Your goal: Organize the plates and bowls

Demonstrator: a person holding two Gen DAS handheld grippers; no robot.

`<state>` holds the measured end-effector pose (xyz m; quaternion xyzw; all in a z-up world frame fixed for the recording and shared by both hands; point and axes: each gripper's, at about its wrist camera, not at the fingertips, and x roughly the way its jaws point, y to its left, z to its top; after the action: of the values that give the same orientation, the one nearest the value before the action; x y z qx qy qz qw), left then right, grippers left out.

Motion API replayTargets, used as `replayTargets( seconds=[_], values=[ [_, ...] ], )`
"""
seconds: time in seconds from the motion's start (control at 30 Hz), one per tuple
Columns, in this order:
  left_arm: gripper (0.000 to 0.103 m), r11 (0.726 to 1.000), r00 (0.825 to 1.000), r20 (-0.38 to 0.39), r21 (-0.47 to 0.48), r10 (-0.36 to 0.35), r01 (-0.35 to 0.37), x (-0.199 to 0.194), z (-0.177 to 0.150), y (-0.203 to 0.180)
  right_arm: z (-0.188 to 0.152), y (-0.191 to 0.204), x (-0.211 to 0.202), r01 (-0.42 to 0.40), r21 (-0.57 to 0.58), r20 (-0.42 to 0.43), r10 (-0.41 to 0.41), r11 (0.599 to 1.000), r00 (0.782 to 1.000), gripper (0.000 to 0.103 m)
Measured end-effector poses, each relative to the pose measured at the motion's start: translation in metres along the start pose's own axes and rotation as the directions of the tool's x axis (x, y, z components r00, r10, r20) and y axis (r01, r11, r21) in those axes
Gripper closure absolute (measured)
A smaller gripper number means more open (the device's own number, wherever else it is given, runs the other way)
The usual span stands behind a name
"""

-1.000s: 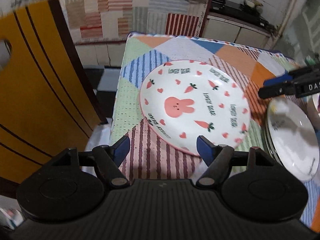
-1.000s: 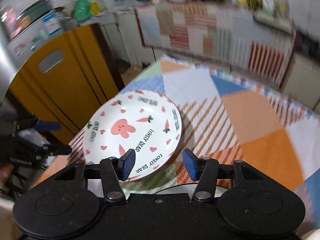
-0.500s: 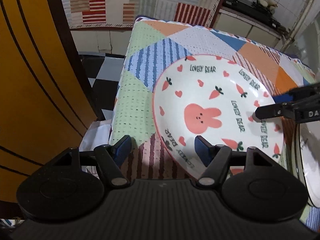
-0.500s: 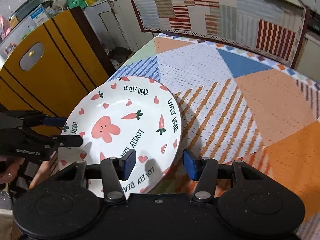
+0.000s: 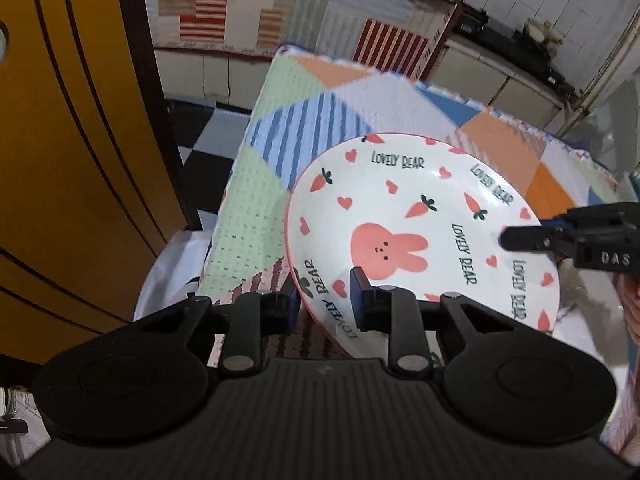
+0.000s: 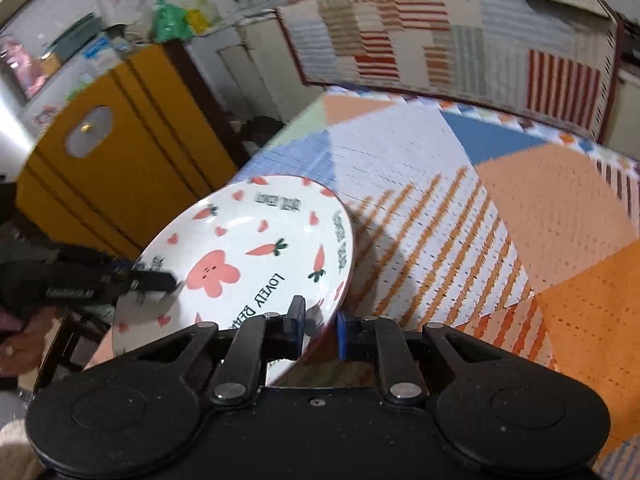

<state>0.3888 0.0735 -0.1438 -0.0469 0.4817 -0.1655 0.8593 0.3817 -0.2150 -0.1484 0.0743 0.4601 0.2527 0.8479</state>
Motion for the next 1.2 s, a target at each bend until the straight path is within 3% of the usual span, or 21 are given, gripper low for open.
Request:
replayTargets(
  seconds=[0.27,0.5,0.9,1.2],
  values=[
    [0.08,0.999,0.996,0.08,0.009,-0.032,0.031,-0.066,-0.011,-0.03,-0.006,0.035,-0.079,0.028,-0.078,0.059,-0.024,0.997,0.998,0.083],
    [0.08,0.997,0.996,0.066,0.058,-0.061,0.057,-0.092,-0.036,-0.06,-0.035,0.044,-0.122,0.06,-0.039,0.096,-0.056,0.997,0.994,0.083],
    [0.079,0.979,0.988,-0.009,0.135,-0.151,0.151,-0.07,-0.072,-0.117,-0.115,0.012,-0.16,0.107,0.119,0.132,-0.123,0.987,0.984,0.084],
    [0.079,0.971,0.983,-0.1,0.164,-0.157,0.172,-0.037,-0.079,-0.148,-0.146,-0.019,-0.165,0.145,0.192,0.107,-0.168,0.971,0.98,0.084]
  ],
)
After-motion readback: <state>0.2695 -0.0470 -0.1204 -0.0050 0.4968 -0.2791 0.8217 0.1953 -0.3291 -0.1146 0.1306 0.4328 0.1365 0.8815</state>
